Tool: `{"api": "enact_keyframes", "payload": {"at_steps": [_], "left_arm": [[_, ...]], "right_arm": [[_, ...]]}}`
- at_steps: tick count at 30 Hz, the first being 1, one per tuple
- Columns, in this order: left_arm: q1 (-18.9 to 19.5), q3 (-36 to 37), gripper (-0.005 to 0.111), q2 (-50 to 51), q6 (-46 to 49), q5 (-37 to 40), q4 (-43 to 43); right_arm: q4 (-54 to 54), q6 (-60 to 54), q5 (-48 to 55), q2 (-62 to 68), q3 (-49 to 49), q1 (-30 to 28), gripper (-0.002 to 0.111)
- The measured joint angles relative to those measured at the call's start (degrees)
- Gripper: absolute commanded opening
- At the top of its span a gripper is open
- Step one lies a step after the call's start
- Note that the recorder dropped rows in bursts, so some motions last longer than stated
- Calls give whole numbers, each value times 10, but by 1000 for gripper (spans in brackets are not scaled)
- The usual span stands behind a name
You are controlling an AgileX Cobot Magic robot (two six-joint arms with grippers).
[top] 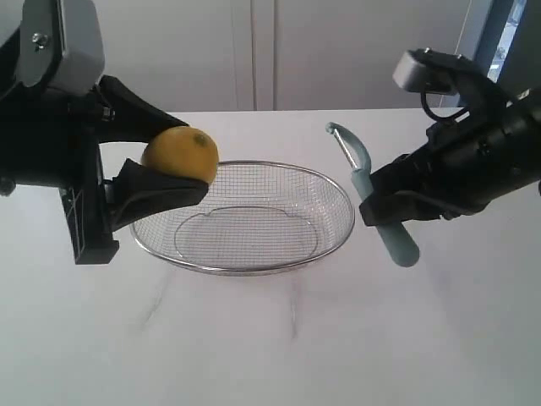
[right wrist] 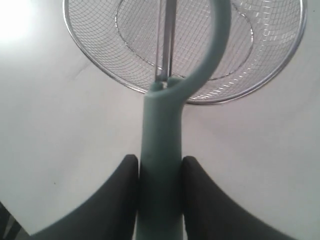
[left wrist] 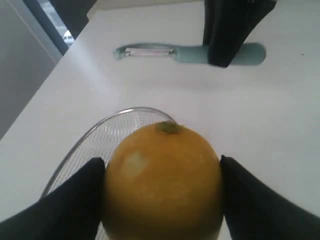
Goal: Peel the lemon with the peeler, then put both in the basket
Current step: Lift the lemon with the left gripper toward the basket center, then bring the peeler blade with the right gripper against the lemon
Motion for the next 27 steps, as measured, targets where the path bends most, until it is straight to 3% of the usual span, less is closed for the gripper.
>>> {"api": "enact_keyframes", "payload": {"at_steps": [3,9,27], "left_arm": [[0,1,0,0,45,16,-53],[0,1,0,0,62,25,-68],[0,1,0,0,63,25,-69]], "right_arm": [[53,-47,12,14,0,0,0],[161,-133,64,43,0,0,0],[185,-149,58,56,0,17,0]]}}
